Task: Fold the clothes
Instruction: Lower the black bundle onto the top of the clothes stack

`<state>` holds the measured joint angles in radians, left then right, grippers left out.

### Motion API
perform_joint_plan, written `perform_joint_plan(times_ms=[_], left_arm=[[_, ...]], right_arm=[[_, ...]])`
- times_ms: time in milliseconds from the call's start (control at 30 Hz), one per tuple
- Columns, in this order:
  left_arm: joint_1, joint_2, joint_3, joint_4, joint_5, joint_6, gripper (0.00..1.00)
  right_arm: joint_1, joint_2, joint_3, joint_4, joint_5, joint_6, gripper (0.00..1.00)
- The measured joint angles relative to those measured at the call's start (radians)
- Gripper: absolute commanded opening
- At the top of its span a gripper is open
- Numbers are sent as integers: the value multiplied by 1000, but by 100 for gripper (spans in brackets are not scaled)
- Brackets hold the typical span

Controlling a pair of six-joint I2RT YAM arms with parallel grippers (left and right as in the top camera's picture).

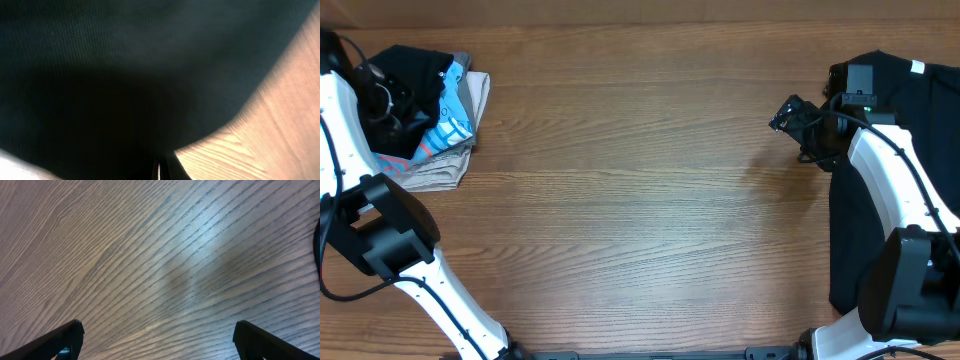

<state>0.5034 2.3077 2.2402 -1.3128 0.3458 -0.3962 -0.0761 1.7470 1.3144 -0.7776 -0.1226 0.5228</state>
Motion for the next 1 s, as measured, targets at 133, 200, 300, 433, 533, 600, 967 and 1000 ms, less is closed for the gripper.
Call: perform_joint_plan(times_ms=[133,200,300,433,533,600,967,1000], left_arm=[[12,0,-108,70,-5,1,4],[19,0,-145,89,-5,2,4],[22,0,-163,95,-5,4,4],[25,0,-163,98,52,11,4],[34,0,-151,83,195,33,4],[36,0,-127,66,291,40,4],[36,-19,12,79,420,61,4],[38,-19,12,87,399,61,4]], right_arm=[[0,0,0,0,0,0,100],[0,0,0,2,0,0,100],[0,0,0,0,0,0,100],[0,0,0,0,0,0,100],[0,0,0,-1,0,0,100],[0,0,0,0,0,0,100],[0,0,0,0,0,-1,100],[0,0,0,0,0,0,100]])
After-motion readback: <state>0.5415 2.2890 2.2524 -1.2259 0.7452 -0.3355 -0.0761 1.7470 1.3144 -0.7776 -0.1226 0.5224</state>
